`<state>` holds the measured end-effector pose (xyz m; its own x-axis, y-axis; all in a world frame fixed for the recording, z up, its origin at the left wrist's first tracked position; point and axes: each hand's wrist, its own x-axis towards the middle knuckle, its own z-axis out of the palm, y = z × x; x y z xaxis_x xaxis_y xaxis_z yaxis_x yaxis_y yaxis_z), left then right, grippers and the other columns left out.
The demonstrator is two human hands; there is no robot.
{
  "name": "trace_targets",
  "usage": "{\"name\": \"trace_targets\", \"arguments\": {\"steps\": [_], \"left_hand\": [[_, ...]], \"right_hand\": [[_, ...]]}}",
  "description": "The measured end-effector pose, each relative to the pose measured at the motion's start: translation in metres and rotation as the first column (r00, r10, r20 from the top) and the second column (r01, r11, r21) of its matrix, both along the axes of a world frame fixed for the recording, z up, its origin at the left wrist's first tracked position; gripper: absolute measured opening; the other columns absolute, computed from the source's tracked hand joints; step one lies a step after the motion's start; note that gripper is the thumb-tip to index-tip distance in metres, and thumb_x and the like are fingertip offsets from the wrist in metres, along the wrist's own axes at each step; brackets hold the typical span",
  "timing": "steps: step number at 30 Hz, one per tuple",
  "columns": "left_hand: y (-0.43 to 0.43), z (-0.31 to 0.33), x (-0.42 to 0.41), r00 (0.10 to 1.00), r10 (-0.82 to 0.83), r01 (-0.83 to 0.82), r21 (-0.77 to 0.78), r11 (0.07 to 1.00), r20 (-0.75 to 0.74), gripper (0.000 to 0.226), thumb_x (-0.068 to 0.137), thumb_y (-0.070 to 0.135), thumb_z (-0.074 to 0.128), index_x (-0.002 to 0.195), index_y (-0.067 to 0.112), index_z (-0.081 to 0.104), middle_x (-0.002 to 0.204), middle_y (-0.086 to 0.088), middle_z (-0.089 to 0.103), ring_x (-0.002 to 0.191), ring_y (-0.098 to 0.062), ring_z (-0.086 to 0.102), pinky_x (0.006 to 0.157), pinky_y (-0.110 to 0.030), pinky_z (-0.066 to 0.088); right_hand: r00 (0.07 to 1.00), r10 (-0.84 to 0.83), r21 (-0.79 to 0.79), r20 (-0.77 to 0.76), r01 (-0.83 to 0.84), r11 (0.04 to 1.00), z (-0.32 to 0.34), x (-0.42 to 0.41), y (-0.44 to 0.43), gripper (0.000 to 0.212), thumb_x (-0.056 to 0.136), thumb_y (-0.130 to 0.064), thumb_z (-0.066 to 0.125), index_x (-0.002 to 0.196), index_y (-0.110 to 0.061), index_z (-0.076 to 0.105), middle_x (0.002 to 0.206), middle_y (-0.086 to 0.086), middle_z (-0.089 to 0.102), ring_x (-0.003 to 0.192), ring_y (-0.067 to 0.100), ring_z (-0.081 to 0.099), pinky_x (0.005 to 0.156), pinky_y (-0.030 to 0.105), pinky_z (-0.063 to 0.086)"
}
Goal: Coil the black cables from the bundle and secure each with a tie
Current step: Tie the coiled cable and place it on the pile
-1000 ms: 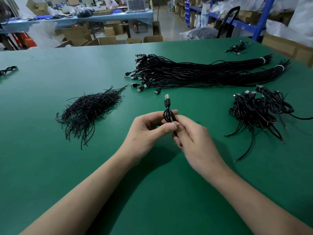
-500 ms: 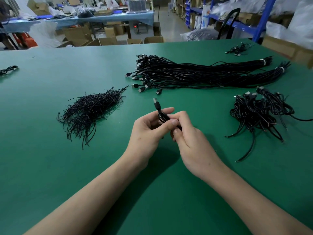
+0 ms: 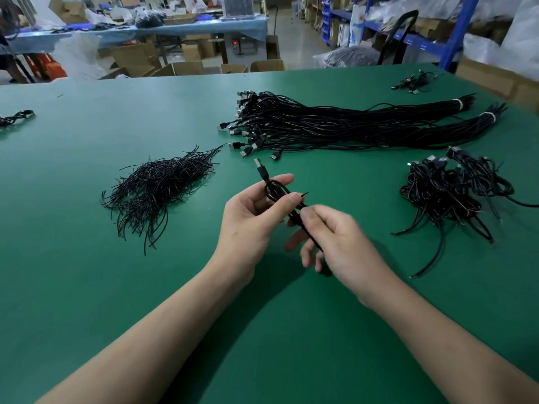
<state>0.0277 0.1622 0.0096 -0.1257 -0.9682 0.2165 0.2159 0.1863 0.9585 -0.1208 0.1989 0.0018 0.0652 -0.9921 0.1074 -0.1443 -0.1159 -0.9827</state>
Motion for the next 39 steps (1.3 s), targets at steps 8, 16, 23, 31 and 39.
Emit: {"name": "trace_targets", "arguments": {"steps": [8,16,23,31,39], "left_hand": [[0.0,0.004,0.001,0.998,-0.056,0.058,-0.038,0.998,0.033,0.022,0.088,0.01,0.075,0.108,0.019,0.073,0.086,-0.01,0.072,0.07,-0.011,0.066,0.068,-0.018,0.052],[0.0,0.0,0.002,0.983,-0.109,0.123,-0.084,0.989,0.15,0.02,0.084,0.022,0.077,0.104,0.024,0.074,0.09,-0.008,0.076,0.064,-0.02,0.06,0.073,-0.041,0.052],[0.001,-0.004,0.0,0.98,-0.068,0.083,-0.069,0.994,0.189,0.016,0.091,0.007,0.073,0.103,0.018,0.074,0.086,-0.006,0.075,0.064,-0.02,0.063,0.073,-0.038,0.052],[-0.003,-0.002,0.003,0.992,-0.028,0.03,-0.015,0.999,0.122,0.014,0.09,0.008,0.074,0.102,0.014,0.07,0.083,0.002,0.073,0.079,-0.012,0.067,0.08,-0.026,0.055],[-0.001,-0.002,0.001,0.986,-0.043,0.043,0.001,0.999,0.162,0.014,0.087,0.009,0.078,0.097,0.017,0.073,0.079,-0.002,0.072,0.071,-0.011,0.064,0.068,-0.019,0.053]], "right_hand": [[0.887,0.202,0.213,0.417,-0.311,0.926,0.004,-0.005,-0.002,0.047,0.105,-0.043,0.04,0.119,-0.004,0.064,0.066,-0.005,0.046,0.058,0.011,0.022,0.049,0.024,0.016],[0.995,0.098,0.143,0.03,-0.102,0.984,0.003,-0.004,-0.002,0.032,0.109,-0.032,0.039,0.091,-0.016,0.06,0.056,-0.016,0.035,0.05,0.003,0.025,0.046,0.017,0.023],[0.934,-0.029,-0.049,-0.357,0.012,0.999,0.0,-0.008,-0.001,0.032,0.105,-0.034,0.044,0.082,-0.023,0.063,0.059,-0.009,0.042,0.046,0.006,0.029,0.045,0.024,0.023],[0.944,-0.184,-0.238,-0.272,0.119,0.964,0.009,-0.017,0.0,0.014,0.092,-0.038,0.068,0.105,-0.035,0.068,0.08,-0.018,0.068,0.073,0.006,0.067,0.068,0.031,0.056],[0.776,-0.452,-0.591,-0.44,0.129,0.796,0.008,-0.018,0.003,0.01,0.088,-0.032,0.076,0.086,-0.028,0.068,0.077,-0.018,0.066,0.068,0.006,0.061,0.061,0.035,0.053]]}}
